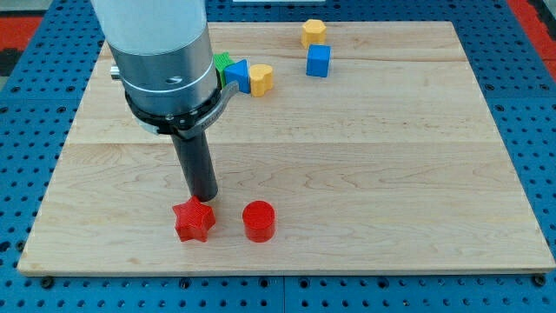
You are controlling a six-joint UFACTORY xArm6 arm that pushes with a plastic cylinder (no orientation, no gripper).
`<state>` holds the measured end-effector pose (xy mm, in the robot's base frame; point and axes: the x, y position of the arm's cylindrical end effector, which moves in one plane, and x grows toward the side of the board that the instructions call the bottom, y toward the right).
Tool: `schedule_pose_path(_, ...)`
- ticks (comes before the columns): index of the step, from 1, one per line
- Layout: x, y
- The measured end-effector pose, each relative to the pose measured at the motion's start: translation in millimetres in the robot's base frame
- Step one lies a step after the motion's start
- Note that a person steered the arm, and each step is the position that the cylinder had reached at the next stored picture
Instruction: Move the red star to the left of the red circle
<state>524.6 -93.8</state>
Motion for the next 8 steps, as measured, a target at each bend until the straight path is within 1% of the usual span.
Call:
schedule_pose_path(1,-2.0,-2.1)
schedule_pose_path(2,-10.2,-21.8)
schedule_pose_path(3,-8.1,-45.2)
schedule_pose_path(4,11.1,-49.1)
schedule_pose_path(5,23.9,-37.8)
schedule_pose_path(6,26.6,-20.3)
schedule_pose_path(8,21.1,-14.5)
